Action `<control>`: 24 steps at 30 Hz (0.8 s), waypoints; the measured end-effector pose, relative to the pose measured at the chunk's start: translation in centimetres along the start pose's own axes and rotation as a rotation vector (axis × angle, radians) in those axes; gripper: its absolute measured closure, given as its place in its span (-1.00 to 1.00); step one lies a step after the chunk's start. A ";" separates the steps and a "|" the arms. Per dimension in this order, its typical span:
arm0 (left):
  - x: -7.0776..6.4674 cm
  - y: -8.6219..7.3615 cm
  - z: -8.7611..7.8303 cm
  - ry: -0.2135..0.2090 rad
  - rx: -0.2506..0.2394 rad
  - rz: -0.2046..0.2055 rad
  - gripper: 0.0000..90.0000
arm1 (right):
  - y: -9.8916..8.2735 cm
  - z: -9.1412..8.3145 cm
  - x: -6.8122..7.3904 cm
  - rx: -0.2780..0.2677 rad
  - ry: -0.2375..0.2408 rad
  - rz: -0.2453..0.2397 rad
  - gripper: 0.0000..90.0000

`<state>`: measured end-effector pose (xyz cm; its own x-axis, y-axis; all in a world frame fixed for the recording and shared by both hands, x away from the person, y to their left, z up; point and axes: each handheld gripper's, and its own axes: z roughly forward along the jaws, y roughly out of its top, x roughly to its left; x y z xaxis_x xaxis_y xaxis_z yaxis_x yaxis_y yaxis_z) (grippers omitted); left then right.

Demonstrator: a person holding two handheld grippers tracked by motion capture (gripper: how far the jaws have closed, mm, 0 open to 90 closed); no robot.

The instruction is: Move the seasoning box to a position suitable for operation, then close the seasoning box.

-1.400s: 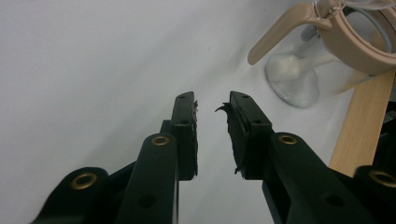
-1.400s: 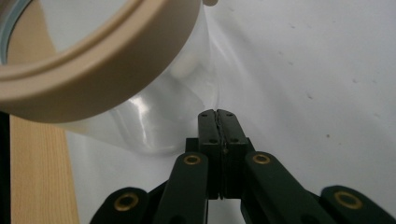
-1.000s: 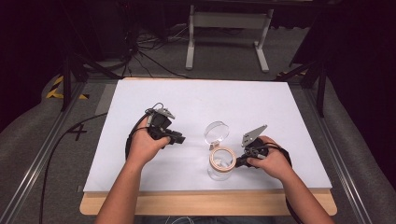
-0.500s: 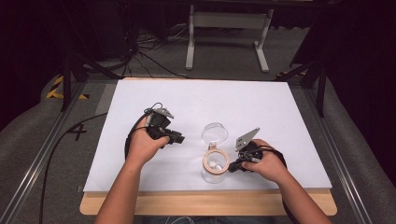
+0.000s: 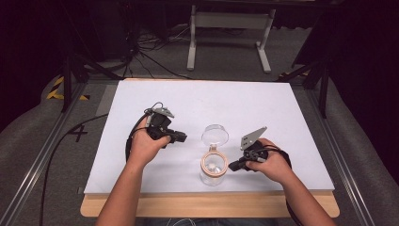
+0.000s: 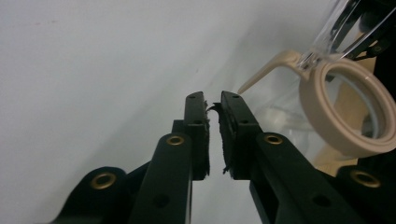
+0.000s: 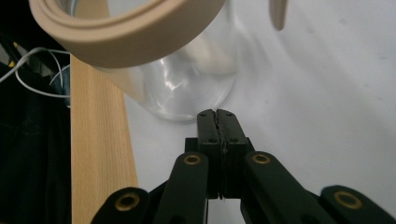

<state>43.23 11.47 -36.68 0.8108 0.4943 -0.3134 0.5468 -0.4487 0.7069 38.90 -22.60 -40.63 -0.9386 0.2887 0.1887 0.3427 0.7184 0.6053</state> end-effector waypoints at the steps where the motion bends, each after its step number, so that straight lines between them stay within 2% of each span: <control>1: -0.1 0.1 0.0 0.001 -0.013 0.000 0.90 | 0.0 -0.4 0.0 -0.014 -0.012 0.008 1.00; 6: -1.3 1.0 -0.1 0.004 -0.069 0.036 0.99 | -0.2 -2.1 0.3 -0.086 -0.060 0.018 1.00; 10: -2.1 1.6 0.1 0.002 -0.091 0.059 0.99 | 0.0 -3.3 0.9 -0.158 -0.080 0.030 1.00; 11: -2.3 1.8 0.2 0.002 -0.089 0.071 0.98 | 0.1 -3.5 1.2 -0.177 -0.082 0.036 1.00; 15: -2.7 2.1 0.5 0.004 -0.098 0.071 0.97 | 0.5 -4.3 2.3 -0.291 -0.077 0.081 1.00; 18: -3.1 2.1 0.8 0.010 -0.107 0.076 0.95 | 1.0 -4.4 3.1 -0.346 -0.073 0.072 1.00; 21: -3.7 2.2 1.1 0.039 -0.111 0.079 0.92 | 1.5 -4.3 3.8 -0.401 -0.067 0.067 1.00; 24: -4.2 2.4 1.1 0.025 -0.136 0.093 0.94 | 1.7 -3.8 4.1 -0.434 -0.052 0.068 1.00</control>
<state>41.35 7.53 -34.36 0.8504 0.4742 -0.2280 0.4348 -0.3895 0.8119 35.53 -22.61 -35.89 -0.9075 0.3655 0.2070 0.3450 0.3675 0.8637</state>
